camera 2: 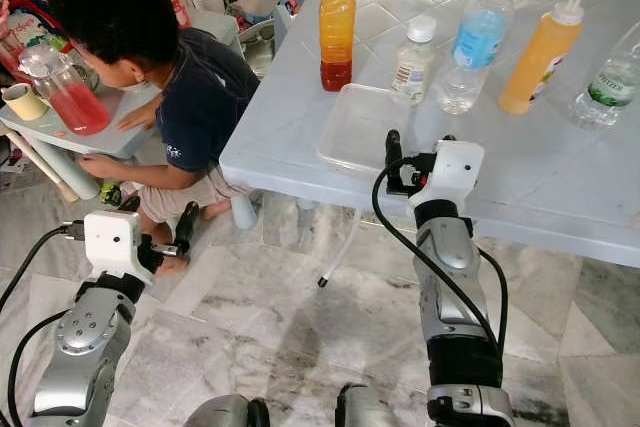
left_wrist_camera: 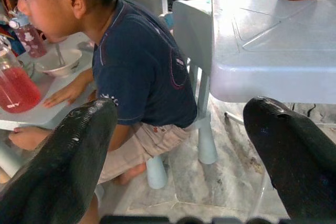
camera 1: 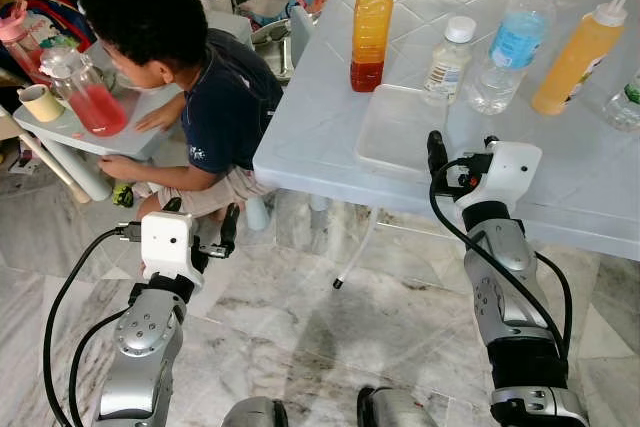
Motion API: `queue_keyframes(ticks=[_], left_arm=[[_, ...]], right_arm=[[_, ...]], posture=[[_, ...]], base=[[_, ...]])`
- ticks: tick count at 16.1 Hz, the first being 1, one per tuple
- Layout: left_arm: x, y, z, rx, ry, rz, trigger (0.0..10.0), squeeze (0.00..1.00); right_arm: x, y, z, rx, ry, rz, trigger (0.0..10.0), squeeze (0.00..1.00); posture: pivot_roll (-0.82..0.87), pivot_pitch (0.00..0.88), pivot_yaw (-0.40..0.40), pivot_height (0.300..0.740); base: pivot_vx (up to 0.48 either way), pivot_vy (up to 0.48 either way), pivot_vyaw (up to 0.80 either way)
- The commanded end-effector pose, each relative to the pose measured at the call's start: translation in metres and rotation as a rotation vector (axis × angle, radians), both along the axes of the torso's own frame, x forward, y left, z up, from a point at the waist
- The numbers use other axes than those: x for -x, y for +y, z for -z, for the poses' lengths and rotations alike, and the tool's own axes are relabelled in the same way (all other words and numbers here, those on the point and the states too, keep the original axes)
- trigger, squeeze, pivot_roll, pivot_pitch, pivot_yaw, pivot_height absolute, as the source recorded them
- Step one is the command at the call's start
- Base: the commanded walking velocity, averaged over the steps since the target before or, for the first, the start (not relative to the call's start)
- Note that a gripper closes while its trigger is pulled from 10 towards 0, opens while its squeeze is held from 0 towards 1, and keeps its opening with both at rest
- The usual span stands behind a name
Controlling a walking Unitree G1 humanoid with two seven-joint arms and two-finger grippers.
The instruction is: Restocking fridge
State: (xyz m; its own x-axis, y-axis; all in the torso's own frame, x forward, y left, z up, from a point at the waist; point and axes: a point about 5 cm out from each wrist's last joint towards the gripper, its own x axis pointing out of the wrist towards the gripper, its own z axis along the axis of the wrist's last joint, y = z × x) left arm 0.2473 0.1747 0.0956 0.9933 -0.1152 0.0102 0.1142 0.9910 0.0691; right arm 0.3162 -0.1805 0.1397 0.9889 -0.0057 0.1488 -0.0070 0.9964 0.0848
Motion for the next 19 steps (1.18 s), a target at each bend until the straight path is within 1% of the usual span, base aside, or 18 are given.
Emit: queue_keyframes(ticks=[1, 2, 4, 5, 6, 7, 8, 9, 10, 12, 13, 14, 15, 16, 17, 19], left_arm=[[0.002, 0.005, -0.002, -0.019, 0.001, -0.010, 10.0, 0.00], [0.002, 0.005, -0.001, -0.018, 0.005, -0.008, 10.0, 0.00], [0.002, 0.005, -0.001, -0.018, 0.007, -0.006, 10.0, 0.00], [0.001, 0.004, -0.001, -0.018, 0.009, -0.004, 10.0, 0.00], [0.001, 0.004, -0.001, -0.018, 0.009, -0.003, 10.0, 0.00], [0.001, 0.004, 0.000, -0.018, 0.011, -0.004, 10.0, 0.00], [0.001, 0.003, 0.000, -0.018, 0.012, -0.002, 10.0, 0.00], [0.001, 0.003, 0.000, -0.018, 0.012, -0.001, 10.0, 0.00], [0.001, 0.003, 0.000, -0.018, 0.012, -0.002, 10.0, 0.00], [0.001, 0.004, 0.000, -0.018, 0.012, -0.004, 10.0, 0.00], [0.001, 0.003, 0.000, -0.018, 0.013, -0.003, 10.0, 0.00], [0.001, 0.003, 0.000, -0.018, 0.015, 0.000, 10.0, 0.00], [0.001, 0.003, 0.001, -0.017, 0.016, 0.001, 10.0, 0.00], [0.001, 0.002, 0.001, -0.017, 0.017, 0.002, 10.0, 0.00], [0.000, 0.002, 0.001, -0.018, 0.018, 0.003, 10.0, 0.00], [0.000, 0.002, 0.002, -0.019, 0.020, 0.006, 10.0, 0.00]], right_arm=[[-0.003, 0.003, 0.006, -0.060, 0.040, -0.039, 10.0, 0.00], [-0.004, 0.004, 0.009, -0.102, 0.070, -0.060, 10.0, 0.00], [-0.004, 0.003, 0.014, -0.143, 0.103, -0.058, 10.0, 0.00], [-0.004, 0.005, 0.017, -0.170, 0.119, -0.101, 10.0, 0.00], [-0.004, 0.008, 0.016, -0.173, 0.115, -0.139, 9.1, 0.00], [-0.003, 0.015, 0.012, -0.148, 0.098, -0.217, 9.3, 0.00], [-0.005, 0.016, 0.012, -0.156, 0.102, -0.219, 6.5, 0.00], [-0.005, 0.015, 0.012, -0.162, 0.105, -0.213, 6.5, 0.00], [-0.006, 0.015, 0.011, -0.157, 0.099, -0.208, 10.0, 0.00], [-0.008, 0.015, 0.006, -0.173, 0.089, -0.214, 10.0, 0.00], [-0.009, 0.016, 0.004, -0.208, 0.089, -0.208, 10.0, 0.00], [-0.011, 0.015, 0.002, -0.318, 0.102, -0.179, 10.0, 0.00], [-0.011, 0.017, 0.003, -0.389, 0.119, -0.167, 9.7, 0.00], [-0.011, 0.019, 0.005, -0.427, 0.129, -0.168, 2.3, 0.00], [-0.012, 0.021, 0.005, -0.461, 0.136, -0.167, 0.0, 0.00], [-0.013, 0.026, 0.006, -0.499, 0.154, -0.172, 0.0, 0.00]], posture=[[0.06, 0.134, 0.093, 0.740], [0.06, 0.133, 0.093, 0.740], [0.06, 0.134, 0.094, 0.740], [0.06, 0.135, 0.091, 0.740], [0.06, 0.135, 0.091, 0.740], [0.06, 0.136, 0.093, 0.740], [0.06, 0.135, 0.091, 0.740], [0.06, 0.135, 0.091, 0.740], [0.06, 0.135, 0.091, 0.740], [0.06, 0.137, 0.090, 0.740], [0.06, 0.136, 0.089, 0.740], [0.06, 0.135, 0.087, 0.740], [0.06, 0.134, 0.086, 0.740], [0.06, 0.133, 0.086, 0.740], [0.06, 0.133, 0.085, 0.740], [0.06, 0.131, 0.085, 0.740]], base=[[0.000, 0.000, 0.00], [0.000, 0.000, 0.00], [0.000, 0.000, 0.00], [0.000, 0.000, 0.00], [0.000, 0.000, 0.00], [0.000, 0.000, 0.00], [0.000, 0.000, 0.00], [0.000, 0.000, 0.00], [0.000, 0.000, 0.00], [0.000, 0.000, 0.00], [0.000, 0.000, 0.00], [0.000, 0.000, 0.00], [0.000, 0.000, 0.00], [0.000, 0.000, 0.00], [0.000, 0.000, 0.00], [0.000, 0.000, 0.00]])
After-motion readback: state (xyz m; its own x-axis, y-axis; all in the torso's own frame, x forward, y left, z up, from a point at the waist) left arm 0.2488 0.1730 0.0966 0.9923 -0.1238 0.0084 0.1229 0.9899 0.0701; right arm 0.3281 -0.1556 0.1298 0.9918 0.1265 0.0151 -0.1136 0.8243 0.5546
